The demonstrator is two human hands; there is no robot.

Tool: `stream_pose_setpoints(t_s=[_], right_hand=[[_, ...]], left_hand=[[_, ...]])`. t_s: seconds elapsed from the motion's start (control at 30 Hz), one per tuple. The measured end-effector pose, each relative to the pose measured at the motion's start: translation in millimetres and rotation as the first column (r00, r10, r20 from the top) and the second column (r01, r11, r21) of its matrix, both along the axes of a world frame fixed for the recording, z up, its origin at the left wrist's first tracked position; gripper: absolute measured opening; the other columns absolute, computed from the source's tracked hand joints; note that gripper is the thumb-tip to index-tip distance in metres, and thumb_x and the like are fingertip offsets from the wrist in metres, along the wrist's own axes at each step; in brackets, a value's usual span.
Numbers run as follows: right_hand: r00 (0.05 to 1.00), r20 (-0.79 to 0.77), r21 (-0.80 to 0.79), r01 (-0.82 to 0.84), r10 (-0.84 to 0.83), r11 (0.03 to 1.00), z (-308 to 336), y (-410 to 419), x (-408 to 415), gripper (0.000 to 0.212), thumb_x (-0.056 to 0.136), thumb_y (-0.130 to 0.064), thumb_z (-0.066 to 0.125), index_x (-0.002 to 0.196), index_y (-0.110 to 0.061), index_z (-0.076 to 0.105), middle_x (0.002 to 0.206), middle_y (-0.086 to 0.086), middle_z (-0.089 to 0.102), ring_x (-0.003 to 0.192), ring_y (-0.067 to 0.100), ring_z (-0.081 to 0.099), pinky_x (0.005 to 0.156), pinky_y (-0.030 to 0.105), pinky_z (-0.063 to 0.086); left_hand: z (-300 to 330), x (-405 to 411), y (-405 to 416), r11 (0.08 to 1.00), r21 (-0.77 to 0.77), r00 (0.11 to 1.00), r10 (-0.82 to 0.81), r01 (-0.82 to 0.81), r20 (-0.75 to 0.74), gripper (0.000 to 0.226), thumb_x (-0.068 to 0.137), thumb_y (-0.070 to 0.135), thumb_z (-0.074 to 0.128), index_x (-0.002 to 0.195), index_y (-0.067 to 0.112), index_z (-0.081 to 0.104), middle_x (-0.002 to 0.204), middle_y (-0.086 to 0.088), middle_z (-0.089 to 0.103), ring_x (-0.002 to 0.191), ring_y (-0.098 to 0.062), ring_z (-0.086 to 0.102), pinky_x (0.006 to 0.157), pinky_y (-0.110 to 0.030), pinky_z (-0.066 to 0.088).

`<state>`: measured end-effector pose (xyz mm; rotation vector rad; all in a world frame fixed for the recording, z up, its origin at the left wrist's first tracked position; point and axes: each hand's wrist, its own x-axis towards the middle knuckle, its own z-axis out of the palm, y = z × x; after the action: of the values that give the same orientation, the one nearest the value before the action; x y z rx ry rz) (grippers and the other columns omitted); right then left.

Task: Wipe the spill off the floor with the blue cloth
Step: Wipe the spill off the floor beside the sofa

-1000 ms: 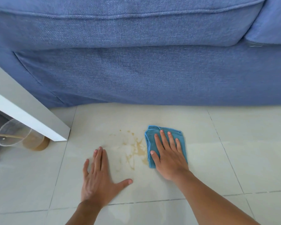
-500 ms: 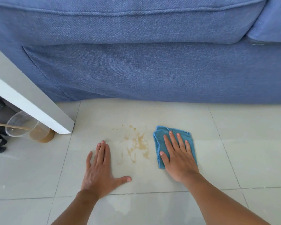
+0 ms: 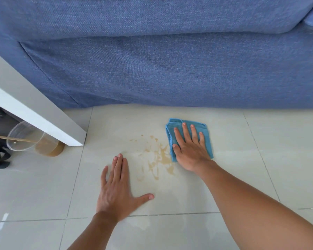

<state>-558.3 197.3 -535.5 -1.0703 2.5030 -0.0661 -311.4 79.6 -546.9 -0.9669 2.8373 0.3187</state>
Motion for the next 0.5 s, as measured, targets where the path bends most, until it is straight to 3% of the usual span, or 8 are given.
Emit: stream_pose_setpoints(t_s=[0.2,0.5], right_hand=[[0.989,-0.056,-0.033,-0.138,0.136,0.990,-5.3,-2.6,-0.6,0.062,0.103,-0.046,0.013,0.159,-0.034,-0.010,0.166,-0.006,-0.026,0.150,0.019,-0.030,0.122,0.049,-0.016],[0.989,-0.077,-0.053,-0.134,0.129,0.990,-6.3,5.9,0.7,0.062,0.103,-0.046,0.016,0.159,-0.036,-0.009,0.166,-0.009,-0.024,0.150,0.015,-0.028,0.123,0.046,-0.014]], left_hand=[[0.5,-0.9,0.0,1.000,-0.002,1.000,-0.002,0.002,0.018,0.146,0.057,0.106,0.028,0.158,0.002,0.004,0.169,-0.011,-0.004,0.155,-0.021,-0.011,0.125,-0.050,0.003],[1.6,-0.3,-0.5,1.000,0.012,1.000,0.007,-0.007,0.000,0.145,0.058,0.105,0.029,0.158,0.003,0.005,0.169,-0.011,-0.003,0.155,-0.019,-0.012,0.125,-0.050,0.003]])
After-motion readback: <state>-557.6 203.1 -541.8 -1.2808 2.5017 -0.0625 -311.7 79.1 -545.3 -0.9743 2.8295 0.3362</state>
